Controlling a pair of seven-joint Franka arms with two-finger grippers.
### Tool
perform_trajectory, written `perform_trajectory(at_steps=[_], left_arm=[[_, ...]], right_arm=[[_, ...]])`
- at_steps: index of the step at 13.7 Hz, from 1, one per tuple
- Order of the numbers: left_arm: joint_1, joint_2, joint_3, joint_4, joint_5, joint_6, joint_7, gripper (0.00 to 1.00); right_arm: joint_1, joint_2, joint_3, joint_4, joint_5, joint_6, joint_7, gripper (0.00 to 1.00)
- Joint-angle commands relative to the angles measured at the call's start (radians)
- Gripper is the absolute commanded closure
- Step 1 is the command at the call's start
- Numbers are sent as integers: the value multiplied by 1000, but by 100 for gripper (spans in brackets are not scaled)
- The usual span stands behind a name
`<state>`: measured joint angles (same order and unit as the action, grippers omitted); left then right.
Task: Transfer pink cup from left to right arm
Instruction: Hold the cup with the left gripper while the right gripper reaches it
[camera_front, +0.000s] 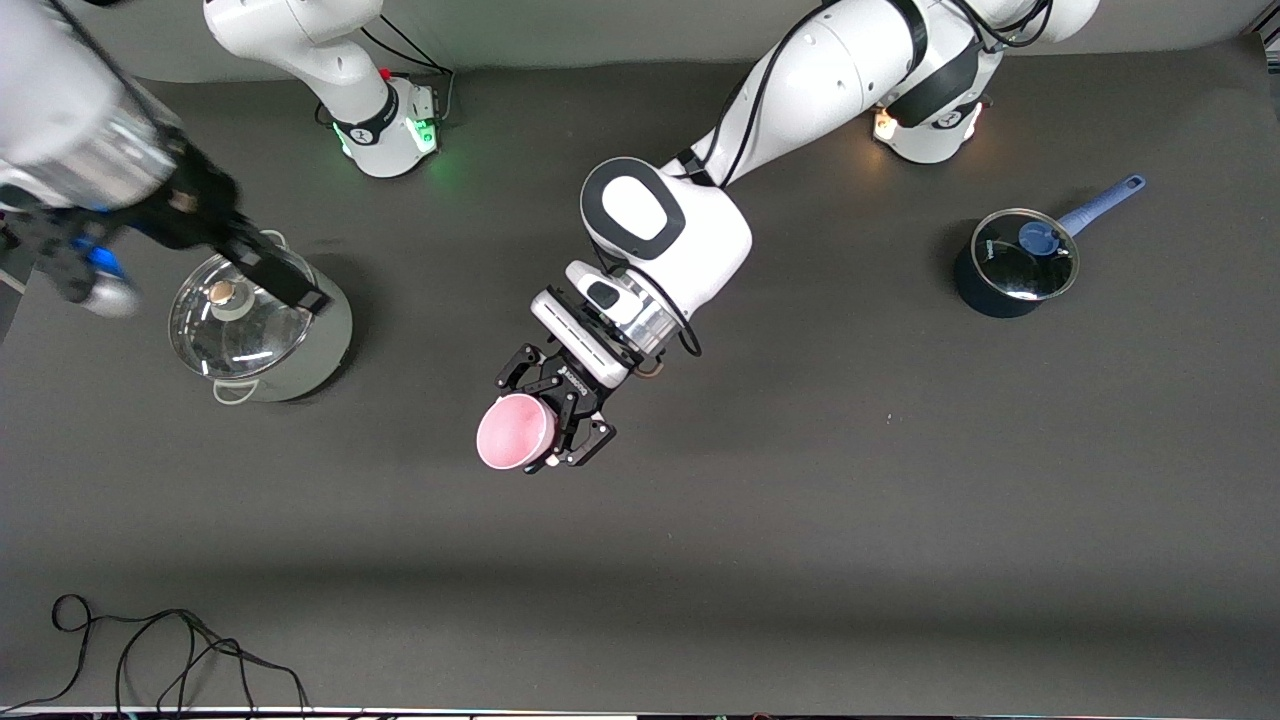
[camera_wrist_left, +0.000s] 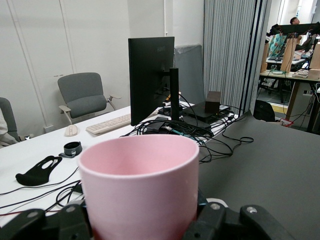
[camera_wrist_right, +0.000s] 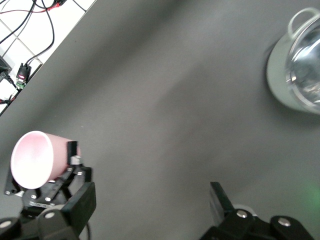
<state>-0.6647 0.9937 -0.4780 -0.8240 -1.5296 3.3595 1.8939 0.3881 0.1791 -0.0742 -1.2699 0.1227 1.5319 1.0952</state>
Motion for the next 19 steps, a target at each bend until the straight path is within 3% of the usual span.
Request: perform_trajectory(at_steps=[1, 3, 10, 19], left_arm=[[-19, -9, 21, 13, 8, 12, -30, 100], [-19, -9, 21, 13, 8, 12, -30, 100], [-19, -9, 19, 13, 8, 12, -30, 100], [-30, -12, 18, 28, 23, 14, -30, 100]], right_arm=[[26, 184, 8, 234, 6, -24, 109, 0], [25, 244, 63, 297, 3, -22, 161, 0], [25, 304, 83, 323, 5, 123, 239, 0], [22, 379, 100, 320, 35, 131, 233, 0]])
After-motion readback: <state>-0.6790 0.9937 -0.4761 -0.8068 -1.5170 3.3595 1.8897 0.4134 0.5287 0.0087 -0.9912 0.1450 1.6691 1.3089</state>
